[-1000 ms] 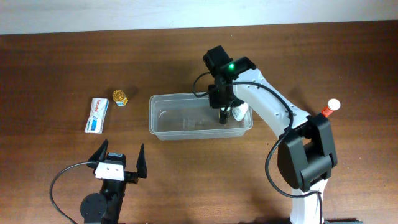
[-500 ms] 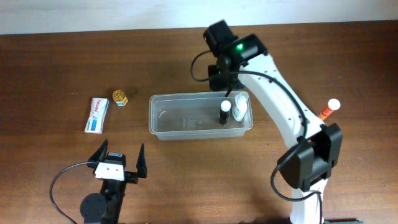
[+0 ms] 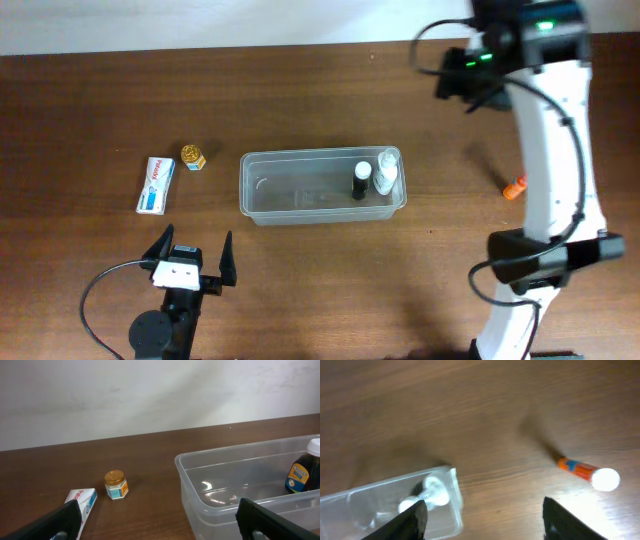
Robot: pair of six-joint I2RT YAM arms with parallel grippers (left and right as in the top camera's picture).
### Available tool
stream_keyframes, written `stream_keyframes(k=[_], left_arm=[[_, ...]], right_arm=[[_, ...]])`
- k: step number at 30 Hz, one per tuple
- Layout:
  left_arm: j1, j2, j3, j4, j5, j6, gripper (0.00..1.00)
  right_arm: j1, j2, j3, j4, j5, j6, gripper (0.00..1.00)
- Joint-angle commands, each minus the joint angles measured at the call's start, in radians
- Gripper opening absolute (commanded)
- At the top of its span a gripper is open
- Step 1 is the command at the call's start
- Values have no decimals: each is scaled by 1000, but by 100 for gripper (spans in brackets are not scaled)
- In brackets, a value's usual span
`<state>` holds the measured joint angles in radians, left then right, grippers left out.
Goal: Pack container
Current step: 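Release the brown bottle and raise the right gripper, then move right gripper to the orange tube and grasp it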
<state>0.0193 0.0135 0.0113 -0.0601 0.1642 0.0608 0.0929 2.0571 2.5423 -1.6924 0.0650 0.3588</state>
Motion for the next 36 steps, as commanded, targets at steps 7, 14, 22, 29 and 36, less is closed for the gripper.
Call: stream_keyframes(k=[7,14,22,29,36], left_arm=[[3,-8,-2,-5,-3,12,99],[3,-8,-2,-5,-3,12,99],[3,-8,-2,-5,-3,12,99],[3,-8,-2,-5,-3,12,99],[3,-8,-2,-5,-3,12,99]], right_arm=[[-312,-114,-274,-6,-9,-71,69],[-442,-113,-424,55,-5,-82,69],[-459,-102,-571,202,-13,-90,82],[-459,-85,-731,336,-58,-90,81],[-459,-84,-823,423,-88,-90,64]])
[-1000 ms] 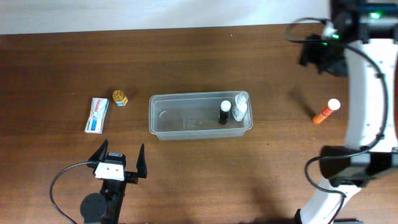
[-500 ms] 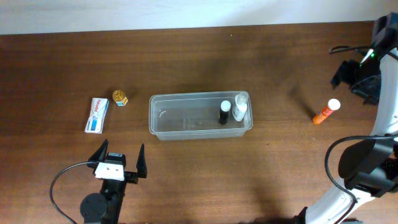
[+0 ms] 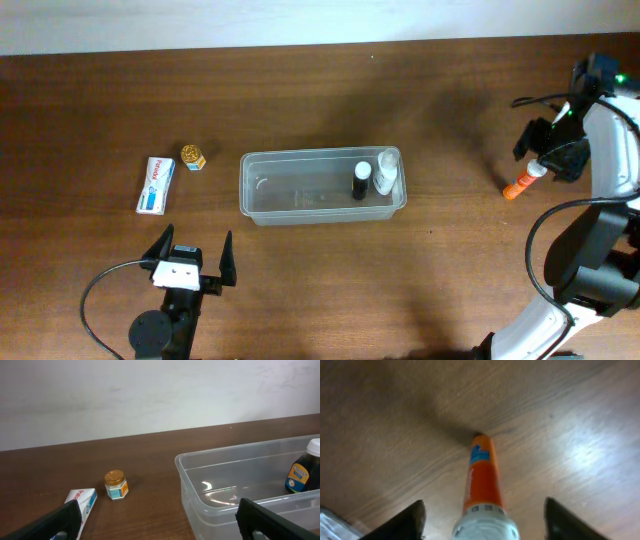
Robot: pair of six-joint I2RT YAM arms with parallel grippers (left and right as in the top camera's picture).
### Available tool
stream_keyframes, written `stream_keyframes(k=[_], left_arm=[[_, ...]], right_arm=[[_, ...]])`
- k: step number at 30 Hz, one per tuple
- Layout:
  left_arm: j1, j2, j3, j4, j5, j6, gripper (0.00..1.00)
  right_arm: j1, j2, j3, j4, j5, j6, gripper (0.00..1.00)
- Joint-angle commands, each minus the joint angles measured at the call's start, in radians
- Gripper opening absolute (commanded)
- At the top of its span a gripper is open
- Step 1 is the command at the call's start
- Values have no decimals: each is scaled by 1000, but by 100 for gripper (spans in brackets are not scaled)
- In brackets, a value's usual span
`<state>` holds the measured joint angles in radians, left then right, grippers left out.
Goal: Pack container
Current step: 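Move right gripper to the orange tube and grasp it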
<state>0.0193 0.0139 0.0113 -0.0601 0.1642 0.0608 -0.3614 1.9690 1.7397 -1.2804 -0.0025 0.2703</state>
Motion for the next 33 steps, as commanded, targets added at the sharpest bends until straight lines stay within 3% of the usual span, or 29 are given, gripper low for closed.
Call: stream_keyframes(k=[1,8,14,28,33], left_arm=[[3,-8,-2,-5,-3,12,99],[3,-8,-2,-5,-3,12,99],[3,-8,-2,-5,-3,12,100],[3,-8,-2,-5,-3,12,99],[3,-8,-2,-5,-3,12,99]], right_arm=[[-5,4,-27,15,-20,-2,62],[-5,15,-44,39,-20,-2,59],[-5,20,-48,40,-19,-2,48],[-5,20,-90,70,-13,-1,47],[-5,20,-98,75,-13,-1,27]])
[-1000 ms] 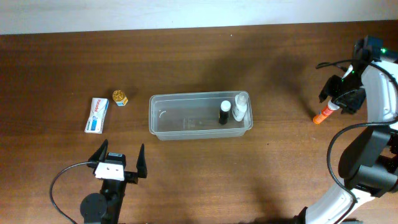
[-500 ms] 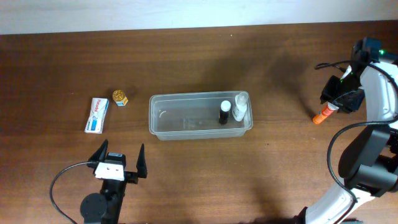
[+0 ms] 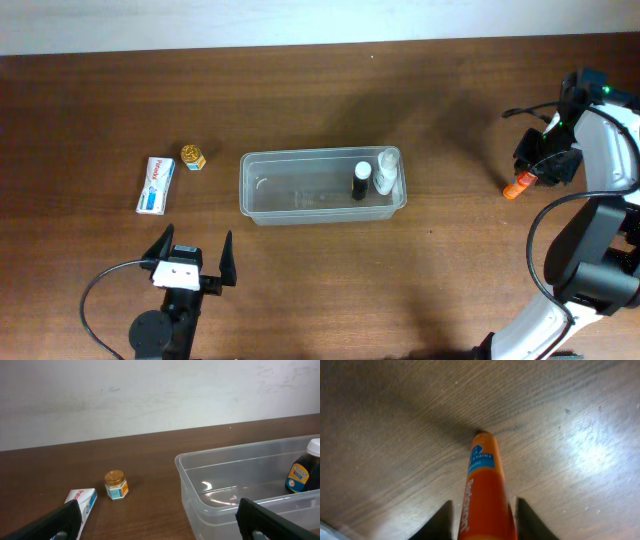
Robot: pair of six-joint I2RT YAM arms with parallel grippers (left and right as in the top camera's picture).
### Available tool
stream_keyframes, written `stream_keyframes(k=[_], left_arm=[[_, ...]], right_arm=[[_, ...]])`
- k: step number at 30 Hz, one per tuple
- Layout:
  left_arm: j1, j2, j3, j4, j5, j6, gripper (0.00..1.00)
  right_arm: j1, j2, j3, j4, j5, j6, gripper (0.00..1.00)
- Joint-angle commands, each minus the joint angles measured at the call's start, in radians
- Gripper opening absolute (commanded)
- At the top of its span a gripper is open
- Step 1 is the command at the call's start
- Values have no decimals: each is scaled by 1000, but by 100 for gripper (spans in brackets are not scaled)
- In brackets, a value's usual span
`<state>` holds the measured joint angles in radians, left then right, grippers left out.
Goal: Pack container
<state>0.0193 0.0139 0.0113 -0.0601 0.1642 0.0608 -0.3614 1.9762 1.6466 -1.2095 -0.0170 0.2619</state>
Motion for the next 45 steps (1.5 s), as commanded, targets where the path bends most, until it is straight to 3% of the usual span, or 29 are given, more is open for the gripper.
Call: stream_keyframes(k=[1,12,21,36,45], left_arm=[[3,-8,-2,-5,-3,12,99],[3,-8,-2,-5,-3,12,99],[3,-8,-2,-5,-3,12,99],[3,-8,-2,-5,-3,12,99],[3,-8,-2,-5,-3,12,99]], right_arm=[[-5,13,-5,4,2,8,26],[-5,9,50,-60,-29,27,16],[41,-28,206,-172,-29,5,16],[364,-73,554,-425,-29,-22,17],[524,-79,619,-489,-86,-23,17]])
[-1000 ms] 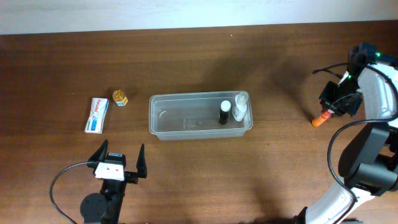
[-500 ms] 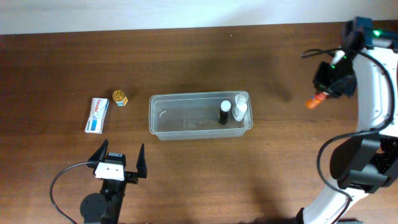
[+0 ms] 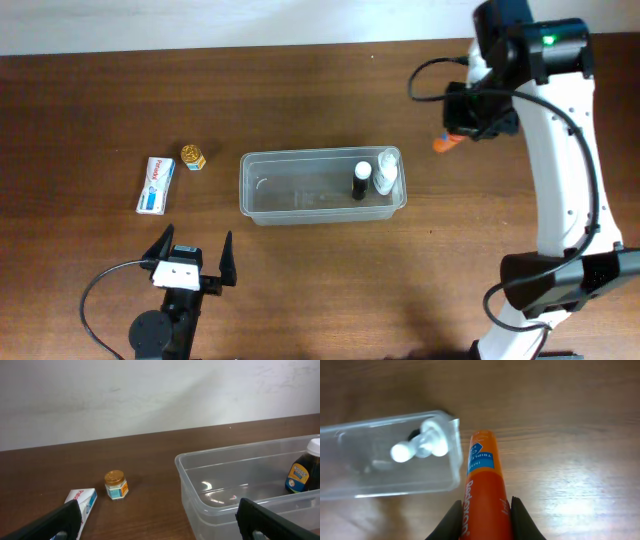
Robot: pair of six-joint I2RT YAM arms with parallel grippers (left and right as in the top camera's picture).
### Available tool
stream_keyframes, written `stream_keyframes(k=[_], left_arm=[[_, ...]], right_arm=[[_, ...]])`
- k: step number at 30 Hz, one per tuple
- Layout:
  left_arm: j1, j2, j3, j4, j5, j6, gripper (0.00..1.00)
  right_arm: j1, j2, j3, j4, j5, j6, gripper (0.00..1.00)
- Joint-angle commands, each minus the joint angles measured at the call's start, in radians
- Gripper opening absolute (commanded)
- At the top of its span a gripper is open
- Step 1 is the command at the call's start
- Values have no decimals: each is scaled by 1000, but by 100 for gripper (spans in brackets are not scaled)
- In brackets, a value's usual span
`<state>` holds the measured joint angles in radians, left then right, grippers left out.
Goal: Pack container
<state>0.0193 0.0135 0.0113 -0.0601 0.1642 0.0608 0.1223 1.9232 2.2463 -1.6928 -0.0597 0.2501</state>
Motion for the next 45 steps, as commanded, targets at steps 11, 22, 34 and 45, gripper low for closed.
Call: stream_keyframes(k=[11,22,34,45], left_arm=[[3,-8,-2,-5,-3,12,99],[3,-8,-2,-5,-3,12,99],[3,-8,-2,-5,-3,12,99],[3,-8,-2,-5,-3,12,100]], right_arm=[[219,-26,13,-6,-103,-10,17],[304,-25,-105,-6,-98,-5,17],[303,-24,-349,156,-35,25,17],[303,-17,-416,242,113,85,22]])
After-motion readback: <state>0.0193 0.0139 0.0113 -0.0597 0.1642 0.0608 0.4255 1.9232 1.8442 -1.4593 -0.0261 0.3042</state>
